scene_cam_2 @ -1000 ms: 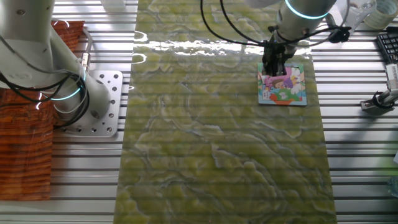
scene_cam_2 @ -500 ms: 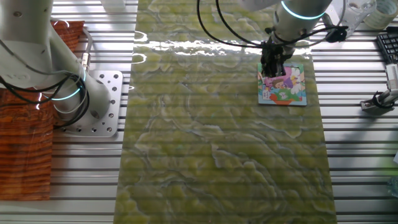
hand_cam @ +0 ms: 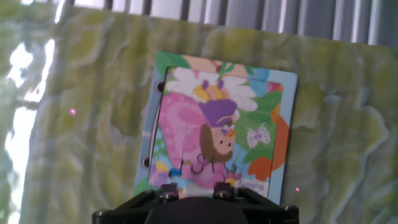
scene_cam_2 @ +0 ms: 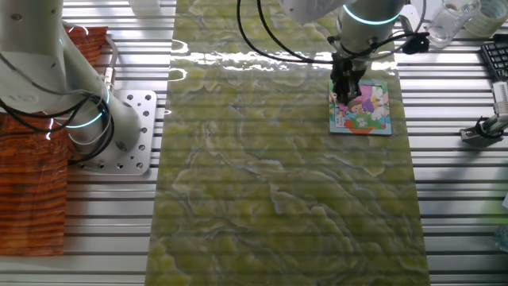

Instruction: Assemble one piece of a puzzle

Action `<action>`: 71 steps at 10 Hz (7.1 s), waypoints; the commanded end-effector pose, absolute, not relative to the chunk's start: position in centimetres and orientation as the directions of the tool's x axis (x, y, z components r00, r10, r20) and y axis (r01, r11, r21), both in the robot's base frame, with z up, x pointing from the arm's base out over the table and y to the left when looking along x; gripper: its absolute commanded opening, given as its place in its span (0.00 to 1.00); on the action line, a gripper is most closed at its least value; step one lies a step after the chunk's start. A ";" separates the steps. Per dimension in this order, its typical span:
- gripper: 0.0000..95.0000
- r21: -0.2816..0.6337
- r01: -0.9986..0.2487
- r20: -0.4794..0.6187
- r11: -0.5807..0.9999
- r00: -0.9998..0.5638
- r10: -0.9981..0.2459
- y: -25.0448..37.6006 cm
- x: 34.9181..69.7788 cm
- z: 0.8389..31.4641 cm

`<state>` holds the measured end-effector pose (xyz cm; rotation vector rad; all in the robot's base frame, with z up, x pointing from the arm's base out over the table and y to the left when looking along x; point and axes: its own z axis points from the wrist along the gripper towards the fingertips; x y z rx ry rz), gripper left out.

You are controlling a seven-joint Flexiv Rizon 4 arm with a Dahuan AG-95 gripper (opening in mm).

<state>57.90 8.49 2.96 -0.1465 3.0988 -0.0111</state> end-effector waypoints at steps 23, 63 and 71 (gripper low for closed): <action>0.60 -0.010 -0.157 -0.046 0.988 -0.986 -0.158 8.2 57.3 1.1; 0.00 -0.038 0.011 -0.032 0.999 -0.999 0.010 8.8 57.7 1.5; 0.00 -0.036 0.047 -0.022 0.998 -0.999 0.046 8.4 57.6 1.1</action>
